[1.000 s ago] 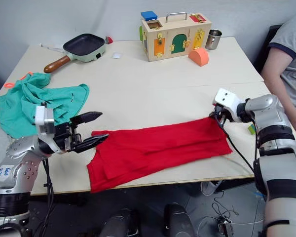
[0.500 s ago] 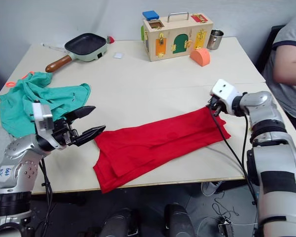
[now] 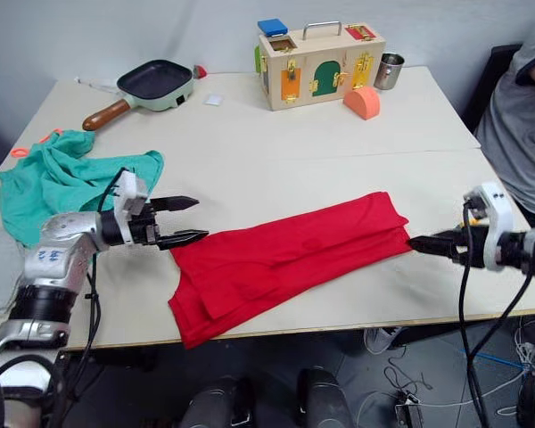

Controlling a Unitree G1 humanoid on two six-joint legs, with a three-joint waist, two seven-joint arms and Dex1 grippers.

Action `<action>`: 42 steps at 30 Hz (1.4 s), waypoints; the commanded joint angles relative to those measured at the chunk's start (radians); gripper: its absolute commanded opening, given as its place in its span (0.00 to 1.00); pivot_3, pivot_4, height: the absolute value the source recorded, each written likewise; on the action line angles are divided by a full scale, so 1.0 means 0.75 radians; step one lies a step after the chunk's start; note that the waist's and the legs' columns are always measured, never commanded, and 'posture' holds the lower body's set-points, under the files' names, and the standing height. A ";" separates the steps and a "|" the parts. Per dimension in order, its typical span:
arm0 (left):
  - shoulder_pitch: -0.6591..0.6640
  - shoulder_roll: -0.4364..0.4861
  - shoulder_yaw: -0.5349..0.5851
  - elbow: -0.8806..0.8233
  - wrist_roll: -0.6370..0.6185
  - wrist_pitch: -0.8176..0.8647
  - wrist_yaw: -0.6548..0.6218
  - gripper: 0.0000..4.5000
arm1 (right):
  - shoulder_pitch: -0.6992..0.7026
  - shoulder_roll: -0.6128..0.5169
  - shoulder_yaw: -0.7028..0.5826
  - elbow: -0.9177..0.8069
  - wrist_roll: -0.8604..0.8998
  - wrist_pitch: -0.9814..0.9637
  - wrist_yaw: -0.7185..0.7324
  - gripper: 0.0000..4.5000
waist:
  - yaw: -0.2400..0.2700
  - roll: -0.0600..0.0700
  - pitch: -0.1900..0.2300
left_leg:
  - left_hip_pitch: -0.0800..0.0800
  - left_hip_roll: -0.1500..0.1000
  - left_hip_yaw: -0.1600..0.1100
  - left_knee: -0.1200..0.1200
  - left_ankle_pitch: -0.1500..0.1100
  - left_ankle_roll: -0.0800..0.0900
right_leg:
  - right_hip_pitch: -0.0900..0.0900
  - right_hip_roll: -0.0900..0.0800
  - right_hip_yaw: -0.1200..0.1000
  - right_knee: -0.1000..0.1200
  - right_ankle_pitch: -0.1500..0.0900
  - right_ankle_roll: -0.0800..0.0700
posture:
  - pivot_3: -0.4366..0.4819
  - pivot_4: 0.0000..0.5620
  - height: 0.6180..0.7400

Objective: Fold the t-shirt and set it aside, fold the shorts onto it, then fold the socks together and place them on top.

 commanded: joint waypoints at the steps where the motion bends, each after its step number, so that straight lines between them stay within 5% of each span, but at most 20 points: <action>1: -0.113 -0.020 -0.056 0.153 0.089 -0.058 -0.046 1.00 | 0.075 0.153 -0.179 -0.269 0.047 0.311 -0.187 0.99 | 0.000 -0.002 -0.001 | 0.000 0.000 -0.001 0.000 0.000 0.000 | 0.000 0.000 0.000 0.000 0.000 0.000 | 0.48 0.27 1.00; 7: -0.242 -0.084 -0.135 0.429 0.205 -0.052 -0.084 1.00 | 0.032 0.484 -0.331 -0.330 -0.003 0.339 -0.482 0.99 | 0.001 -0.003 -0.001 | 0.000 -0.001 0.001 -0.001 0.000 0.000 | -0.002 0.001 0.001 0.001 0.000 0.000 | 0.48 0.27 1.00; 14: -0.319 -0.135 -0.166 0.596 0.295 -0.035 -0.095 1.00 | -0.043 0.616 -0.292 -0.218 -0.007 0.176 -0.691 0.99 | -0.003 -0.009 -0.004 | -0.001 -0.001 0.002 0.000 0.000 0.000 | -0.002 0.001 0.001 0.001 0.000 0.000 | 0.48 0.27 1.00; 17: -0.312 -0.147 -0.171 0.616 0.325 -0.025 -0.099 0.86 | -0.064 0.640 -0.255 -0.185 0.016 0.131 -0.730 0.86 | -0.003 -0.010 -0.005 | 0.000 -0.001 0.002 0.000 0.000 0.000 | -0.002 0.001 0.001 0.001 0.000 0.000 | 0.48 0.27 1.00; 24: -0.220 -0.150 -0.131 0.537 0.309 0.018 -0.087 0.35 | -0.083 0.628 -0.137 -0.105 0.053 0.002 -0.748 0.28 | -0.016 -0.010 -0.005 | 0.000 -0.001 0.002 -0.001 0.000 0.000 | -0.002 0.001 0.002 0.002 0.000 0.000 | 0.48 0.27 1.00; 27: -0.115 -0.124 -0.082 0.403 0.265 0.075 -0.076 0.13 | -0.087 0.577 -0.046 -0.068 0.049 -0.086 -0.715 0.04 | -0.029 -0.010 -0.005 | 0.001 -0.001 0.002 -0.002 0.000 0.000 | -0.002 0.001 0.002 0.002 0.000 0.000 | 0.48 0.27 1.00; 29: -0.021 -0.094 -0.050 0.263 0.226 0.148 -0.078 0.01 | -0.114 0.518 0.044 -0.024 0.044 -0.176 -0.650 0.00 | -0.038 -0.010 -0.005 | 0.001 0.000 0.002 -0.002 0.000 0.000 | -0.002 0.001 0.002 0.002 0.000 0.000 | 0.48 0.27 1.00; 32: 0.109 -0.063 0.029 0.037 0.137 0.284 -0.029 0.01 | -0.216 0.443 0.162 0.104 0.026 -0.291 -0.570 0.00 | -0.052 -0.009 -0.005 | 0.003 0.000 0.003 -0.003 0.000 0.000 | -0.002 0.002 0.006 0.002 0.000 0.000 | 0.48 0.27 1.00; 37: 0.366 -0.080 0.200 -0.418 0.066 0.485 0.302 0.01 | -0.464 0.429 0.365 0.393 -0.044 -0.520 -0.463 0.00 | -0.065 -0.009 -0.004 | 0.002 0.000 0.002 -0.003 0.001 -0.001 | -0.003 0.002 0.006 0.002 0.000 0.000 | 0.48 0.27 1.00; 42: 0.687 -0.212 0.442 -0.910 -0.049 0.650 0.651 0.01 | -0.601 0.494 0.451 0.563 -0.095 -0.695 -0.458 0.00 | -0.056 -0.009 -0.004 | 0.002 -0.001 0.002 -0.008 0.001 -0.002 | -0.003 0.002 0.007 0.000 0.000 0.000 | 0.48 0.27 1.00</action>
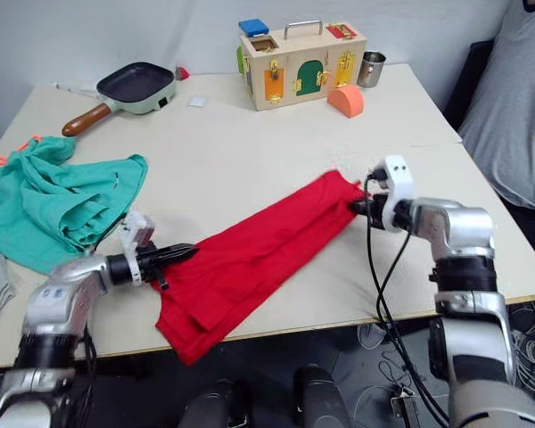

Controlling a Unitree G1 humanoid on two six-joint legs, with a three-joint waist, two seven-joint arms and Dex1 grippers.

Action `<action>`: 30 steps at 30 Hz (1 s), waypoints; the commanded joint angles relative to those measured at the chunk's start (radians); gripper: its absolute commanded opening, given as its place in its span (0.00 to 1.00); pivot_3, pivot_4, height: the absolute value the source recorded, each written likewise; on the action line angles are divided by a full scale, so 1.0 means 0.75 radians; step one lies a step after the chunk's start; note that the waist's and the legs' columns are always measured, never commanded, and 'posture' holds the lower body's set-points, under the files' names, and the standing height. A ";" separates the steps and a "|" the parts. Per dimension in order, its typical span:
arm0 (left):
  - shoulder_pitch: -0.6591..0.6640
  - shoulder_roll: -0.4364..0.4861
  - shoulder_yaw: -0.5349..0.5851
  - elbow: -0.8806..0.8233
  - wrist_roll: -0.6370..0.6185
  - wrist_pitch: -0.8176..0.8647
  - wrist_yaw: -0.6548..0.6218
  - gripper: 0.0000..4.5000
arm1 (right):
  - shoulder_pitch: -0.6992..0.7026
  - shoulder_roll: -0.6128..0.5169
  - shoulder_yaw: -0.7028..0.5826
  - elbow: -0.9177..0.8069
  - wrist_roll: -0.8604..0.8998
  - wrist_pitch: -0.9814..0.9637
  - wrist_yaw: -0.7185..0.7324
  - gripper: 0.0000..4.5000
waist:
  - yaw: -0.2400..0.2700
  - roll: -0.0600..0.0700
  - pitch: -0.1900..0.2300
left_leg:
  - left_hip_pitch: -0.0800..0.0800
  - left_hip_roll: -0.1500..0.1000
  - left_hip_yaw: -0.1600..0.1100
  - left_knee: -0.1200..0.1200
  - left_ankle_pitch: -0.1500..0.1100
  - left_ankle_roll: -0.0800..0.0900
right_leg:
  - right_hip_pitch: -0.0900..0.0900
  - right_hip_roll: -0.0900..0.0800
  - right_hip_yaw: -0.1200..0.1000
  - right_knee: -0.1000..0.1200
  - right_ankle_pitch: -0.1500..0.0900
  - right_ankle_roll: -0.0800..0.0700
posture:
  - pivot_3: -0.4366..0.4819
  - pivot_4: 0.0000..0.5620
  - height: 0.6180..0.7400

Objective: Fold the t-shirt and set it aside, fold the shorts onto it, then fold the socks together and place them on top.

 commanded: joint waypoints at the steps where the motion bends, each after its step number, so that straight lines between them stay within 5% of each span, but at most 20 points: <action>1: 0.182 -0.079 0.183 -0.340 -0.099 0.093 0.220 0.01 | -0.065 0.025 0.035 0.066 -0.032 -0.116 0.012 0.00 | 0.004 0.000 0.000 | -0.001 0.000 0.000 0.000 0.000 0.000 | 0.000 0.000 0.000 -0.001 0.000 0.000 | 0.48 0.27 1.00; 8: 0.511 -0.286 0.231 -0.712 -0.148 0.061 0.471 0.01 | -0.123 0.102 0.090 0.173 -0.090 -0.319 0.006 0.00 | 0.038 0.000 0.000 | -0.001 -0.001 0.000 0.000 0.000 0.001 | 0.000 -0.001 0.001 -0.003 0.000 0.000 | 0.48 0.27 1.00; 12: 0.548 -0.270 0.197 -0.703 -0.141 -0.011 0.456 0.01 | -0.099 0.122 0.100 0.173 -0.109 -0.373 0.001 0.00 | 0.056 0.000 0.000 | 0.000 -0.001 -0.001 -0.001 0.000 0.001 | 0.001 -0.001 0.001 -0.003 0.000 0.000 | 0.48 0.27 1.00; 14: 0.519 -0.222 0.220 -0.655 -0.195 0.004 0.410 0.00 | -0.075 0.100 0.102 0.123 -0.097 -0.339 0.042 0.09 | 0.059 0.000 0.000 | -0.001 -0.001 -0.001 -0.001 0.000 0.001 | 0.000 -0.001 0.001 -0.003 0.000 0.000 | 0.48 0.27 1.00; 19: 0.408 0.052 0.264 -0.473 -0.239 0.172 0.331 0.28 | 0.021 -0.015 0.110 -0.066 -0.040 -0.221 0.210 0.43 | 0.061 0.000 0.000 | -0.001 -0.001 -0.002 -0.003 -0.001 0.001 | 0.000 -0.001 0.000 -0.004 0.000 0.000 | 0.48 0.27 1.00; 23: 0.216 0.327 0.266 -0.271 -0.401 0.246 0.013 0.56 | 0.232 -0.239 0.100 -0.395 0.107 -0.021 0.442 0.73 | 0.069 0.000 0.000 | -0.003 -0.002 -0.005 -0.006 0.000 0.001 | -0.001 -0.002 -0.004 -0.008 0.000 -0.001 | 0.48 0.27 1.00; 26: -0.017 0.424 0.155 -0.074 -0.430 0.286 -0.140 0.77 | 0.388 -0.322 0.068 -0.653 0.246 0.146 0.487 0.97 | 0.062 0.000 0.000 | -0.002 -0.003 -0.004 -0.008 -0.001 0.001 | 0.000 -0.004 -0.005 -0.010 0.000 -0.001 | 0.48 0.27 1.00; 30: -0.342 0.396 -0.100 0.178 -0.292 0.198 -0.243 0.99 | 0.545 -0.263 0.042 -0.949 0.404 0.351 0.391 1.00 | 0.059 0.000 0.000 | -0.001 -0.003 -0.003 -0.010 0.000 0.000 | 0.001 -0.003 -0.005 -0.010 0.000 0.000 | 0.48 0.27 1.00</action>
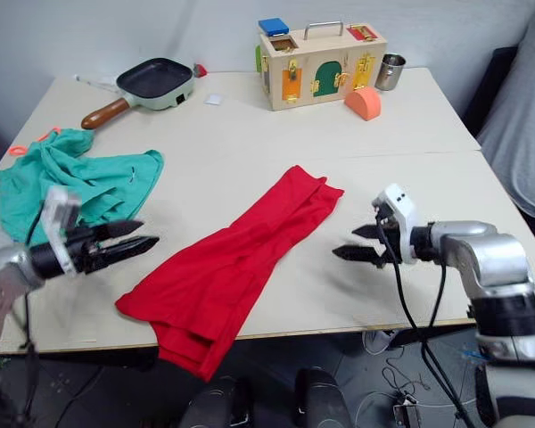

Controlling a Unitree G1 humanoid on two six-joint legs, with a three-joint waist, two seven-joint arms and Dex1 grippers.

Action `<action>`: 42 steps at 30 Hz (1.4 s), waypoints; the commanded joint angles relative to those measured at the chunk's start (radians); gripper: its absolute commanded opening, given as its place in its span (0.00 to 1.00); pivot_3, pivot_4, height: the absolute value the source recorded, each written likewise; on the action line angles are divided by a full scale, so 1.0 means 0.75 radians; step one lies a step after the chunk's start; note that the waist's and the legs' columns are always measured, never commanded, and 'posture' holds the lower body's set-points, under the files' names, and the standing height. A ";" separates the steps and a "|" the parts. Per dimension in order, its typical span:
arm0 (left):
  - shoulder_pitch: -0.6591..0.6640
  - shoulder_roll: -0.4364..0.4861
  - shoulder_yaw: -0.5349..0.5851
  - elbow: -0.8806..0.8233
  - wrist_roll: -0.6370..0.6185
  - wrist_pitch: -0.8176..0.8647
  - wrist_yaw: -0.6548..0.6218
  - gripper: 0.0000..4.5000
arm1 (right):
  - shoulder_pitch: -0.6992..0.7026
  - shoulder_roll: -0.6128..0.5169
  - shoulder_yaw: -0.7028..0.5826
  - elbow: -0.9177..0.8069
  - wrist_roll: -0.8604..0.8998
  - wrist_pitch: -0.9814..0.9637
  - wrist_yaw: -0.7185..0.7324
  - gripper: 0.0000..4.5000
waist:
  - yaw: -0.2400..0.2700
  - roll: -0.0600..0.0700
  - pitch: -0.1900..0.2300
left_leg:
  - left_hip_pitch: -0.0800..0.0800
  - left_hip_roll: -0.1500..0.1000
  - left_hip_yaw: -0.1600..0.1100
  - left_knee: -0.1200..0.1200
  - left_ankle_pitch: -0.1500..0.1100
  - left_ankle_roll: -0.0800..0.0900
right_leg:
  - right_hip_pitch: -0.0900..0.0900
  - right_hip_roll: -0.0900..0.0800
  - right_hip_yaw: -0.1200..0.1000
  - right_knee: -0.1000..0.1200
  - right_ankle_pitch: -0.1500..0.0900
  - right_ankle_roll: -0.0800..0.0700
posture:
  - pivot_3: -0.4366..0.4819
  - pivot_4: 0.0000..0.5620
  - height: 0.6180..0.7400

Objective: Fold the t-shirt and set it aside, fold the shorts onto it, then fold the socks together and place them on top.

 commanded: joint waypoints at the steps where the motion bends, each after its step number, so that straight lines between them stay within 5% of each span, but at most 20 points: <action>1: -0.214 -0.056 -0.232 0.209 0.149 -0.148 -0.106 0.99 | 0.086 0.089 -0.025 -0.262 0.153 0.165 -0.102 1.00 | 0.000 0.000 0.000 | 0.000 0.000 0.001 0.000 0.000 -0.001 | 0.000 0.001 0.000 0.000 0.000 0.000 | 0.48 0.27 1.00; 10: -0.775 -0.433 -0.531 1.050 0.500 -0.532 -0.160 0.99 | 0.188 0.411 0.132 -0.440 0.166 0.323 -0.470 1.00 | -0.001 -0.003 -0.001 | -0.004 0.000 0.002 0.007 0.003 0.000 | -0.003 0.003 0.001 0.003 0.000 0.000 | 0.48 0.27 1.00; 20: -0.933 -0.533 -0.518 1.425 0.619 -0.541 -0.199 0.99 | 0.114 0.698 0.241 -0.345 0.140 0.411 -0.714 1.00 | -0.018 -0.005 -0.002 | -0.001 0.003 0.002 0.007 0.004 -0.003 | -0.003 0.007 0.002 0.007 -0.001 -0.001 | 0.48 0.27 1.00; 24: -0.950 -0.562 -0.459 1.480 0.607 -0.514 -0.159 0.80 | 0.069 0.772 0.286 -0.258 0.094 0.369 -0.772 0.80 | -0.019 -0.006 -0.003 | 0.000 0.003 0.001 0.007 0.004 -0.003 | -0.003 0.006 0.002 0.009 -0.001 -0.002 | 0.48 0.27 1.00; 34: -0.932 -0.616 -0.368 1.502 0.605 -0.489 -0.154 0.10 | 0.070 0.727 0.238 -0.266 0.147 0.389 -0.740 0.03 | -0.015 -0.007 -0.003 | -0.003 0.001 0.001 0.007 0.003 -0.002 | -0.005 0.005 0.002 0.009 -0.001 -0.002 | 0.48 0.27 1.00; 36: -0.918 -0.630 -0.347 1.497 0.594 -0.503 -0.133 0.01 | 0.069 0.702 0.223 -0.266 0.157 0.391 -0.727 0.00 | -0.012 -0.007 -0.003 | -0.003 0.001 0.001 0.007 0.003 -0.001 | -0.005 0.004 0.002 0.009 -0.001 -0.002 | 0.48 0.27 1.00; 42: -0.786 -0.683 -0.234 1.308 0.502 -0.473 -0.054 0.01 | 0.009 0.550 0.222 -0.217 0.157 0.352 -0.644 0.00 | -0.001 -0.007 -0.003 | -0.004 0.000 0.001 0.010 0.002 0.000 | -0.005 0.002 0.002 0.009 -0.001 -0.001 | 0.48 0.27 1.00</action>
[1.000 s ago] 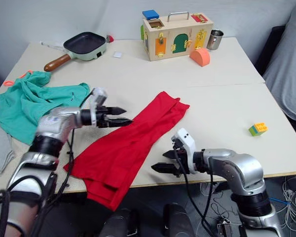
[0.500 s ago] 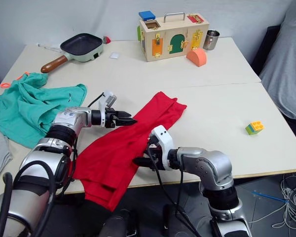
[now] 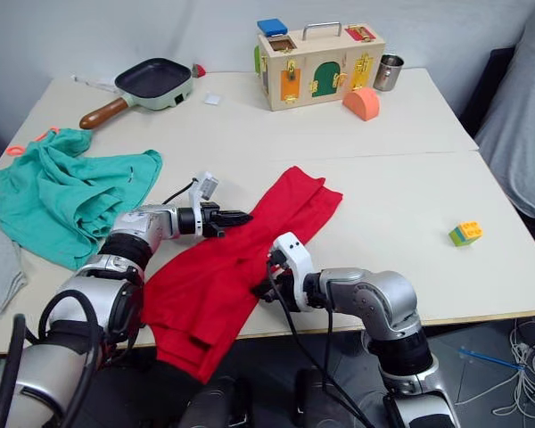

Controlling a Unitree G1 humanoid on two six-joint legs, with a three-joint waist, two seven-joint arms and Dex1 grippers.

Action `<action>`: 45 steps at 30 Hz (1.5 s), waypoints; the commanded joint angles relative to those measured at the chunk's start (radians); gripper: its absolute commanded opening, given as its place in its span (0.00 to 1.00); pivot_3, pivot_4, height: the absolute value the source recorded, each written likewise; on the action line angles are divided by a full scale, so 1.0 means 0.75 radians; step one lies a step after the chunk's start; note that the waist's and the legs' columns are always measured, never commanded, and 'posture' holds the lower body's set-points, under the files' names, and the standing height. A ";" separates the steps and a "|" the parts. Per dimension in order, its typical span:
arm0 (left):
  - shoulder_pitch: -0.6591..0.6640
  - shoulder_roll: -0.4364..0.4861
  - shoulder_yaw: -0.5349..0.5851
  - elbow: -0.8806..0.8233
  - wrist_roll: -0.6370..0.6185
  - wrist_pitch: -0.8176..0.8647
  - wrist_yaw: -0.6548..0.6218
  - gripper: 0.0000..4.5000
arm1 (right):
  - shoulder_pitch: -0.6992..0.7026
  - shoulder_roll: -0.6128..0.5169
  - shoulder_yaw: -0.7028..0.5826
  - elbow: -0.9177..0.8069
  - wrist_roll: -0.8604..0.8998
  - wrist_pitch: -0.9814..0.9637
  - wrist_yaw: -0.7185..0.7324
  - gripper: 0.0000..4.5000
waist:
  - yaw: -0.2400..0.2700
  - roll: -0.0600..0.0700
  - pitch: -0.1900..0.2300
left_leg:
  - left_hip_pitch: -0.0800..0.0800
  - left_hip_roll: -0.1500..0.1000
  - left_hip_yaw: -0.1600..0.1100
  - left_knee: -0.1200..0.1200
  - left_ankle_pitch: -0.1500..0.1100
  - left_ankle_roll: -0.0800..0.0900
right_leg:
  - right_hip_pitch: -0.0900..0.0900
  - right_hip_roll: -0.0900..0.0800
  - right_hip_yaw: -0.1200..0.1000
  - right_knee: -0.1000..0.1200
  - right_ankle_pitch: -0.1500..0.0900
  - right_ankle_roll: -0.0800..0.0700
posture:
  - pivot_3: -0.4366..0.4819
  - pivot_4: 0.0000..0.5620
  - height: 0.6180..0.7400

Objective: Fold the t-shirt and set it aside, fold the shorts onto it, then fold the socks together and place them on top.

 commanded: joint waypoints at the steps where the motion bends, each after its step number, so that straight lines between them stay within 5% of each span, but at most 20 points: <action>1: 0.161 -0.025 0.065 -0.283 -0.084 0.052 0.056 0.01 | -0.060 -0.127 -0.017 0.051 0.002 -0.021 0.080 0.00 | 0.000 0.000 0.000 | 0.000 0.000 0.000 0.001 0.000 0.001 | 0.000 -0.001 0.000 0.001 0.000 0.000 | 0.48 0.27 1.00; 8: 0.541 -0.111 0.202 -0.919 -0.187 0.135 0.412 0.01 | -0.248 -0.400 0.064 0.288 -0.077 -0.197 0.324 0.00 | -0.001 0.000 0.000 | 0.001 0.000 0.000 0.003 -0.001 0.003 | 0.002 -0.002 0.000 0.001 0.001 0.001 | 0.48 0.27 1.00; 16: 0.716 -0.249 0.317 -1.317 -0.216 0.140 0.859 0.01 | -0.411 -0.452 0.156 0.611 -0.244 -0.445 0.482 0.00 | 0.003 0.000 0.000 | 0.001 0.000 0.000 0.003 -0.001 0.002 | 0.002 -0.002 0.000 0.001 0.001 0.002 | 0.48 0.27 1.00; 21: 0.766 -0.293 0.314 -1.380 -0.258 0.138 0.917 0.01 | -0.441 -0.412 0.160 0.694 -0.288 -0.570 0.567 0.00 | 0.005 0.000 0.000 | 0.001 0.000 0.000 0.003 -0.001 0.002 | 0.004 -0.002 -0.001 -0.001 0.001 0.003 | 0.48 0.27 1.00; 25: 0.817 -0.215 0.256 -1.332 -0.223 0.046 0.804 0.01 | -0.445 -0.341 0.069 0.789 -0.289 -0.650 0.552 0.00 | 0.003 0.000 0.000 | 0.002 0.000 0.000 0.003 -0.001 0.002 | 0.004 -0.001 -0.001 -0.002 0.001 0.003 | 0.48 0.27 1.00; 27: 0.835 -0.147 0.242 -1.277 -0.190 -0.001 0.764 0.00 | -0.436 -0.371 0.073 0.761 -0.286 -0.632 0.601 0.10 | 0.002 0.000 0.000 | 0.001 0.000 0.000 0.003 -0.001 0.002 | 0.004 -0.001 -0.001 -0.001 0.001 0.003 | 0.48 0.27 1.00; 33: 0.884 0.189 0.127 -1.242 -0.076 -0.235 0.458 0.34 | -0.295 -0.576 -0.020 0.622 -0.267 -0.780 0.805 0.51 | 0.003 0.001 0.001 | 0.001 0.001 0.000 0.001 -0.002 0.001 | 0.004 -0.001 -0.001 -0.004 0.001 0.002 | 0.48 0.27 1.00; 39: 0.941 0.551 0.003 -1.128 0.057 -0.891 -0.030 0.77 | -0.090 -0.738 -0.092 0.774 -0.518 -1.832 0.969 1.00 | 0.003 0.002 0.001 | 0.002 0.000 0.002 -0.004 -0.005 0.000 | 0.004 -0.002 -0.003 -0.010 0.001 0.003 | 0.48 0.27 1.00; 42: 0.891 0.592 -0.046 -1.028 0.076 -1.116 -0.148 0.99 | -0.058 -0.738 -0.099 0.939 -0.574 -2.381 1.066 1.00 | 0.002 0.003 0.002 | 0.005 0.000 0.004 -0.007 -0.005 0.001 | 0.006 -0.002 -0.002 -0.012 0.002 0.003 | 0.48 0.27 1.00; 45: 0.840 0.589 -0.130 -0.939 0.115 -1.316 -0.253 0.99 | -0.076 -0.703 -0.058 1.065 -0.606 -2.740 1.131 1.00 | -0.001 0.003 0.002 | 0.006 0.000 0.005 -0.007 -0.004 0.000 | 0.005 0.000 -0.002 -0.011 0.002 0.003 | 0.48 0.27 1.00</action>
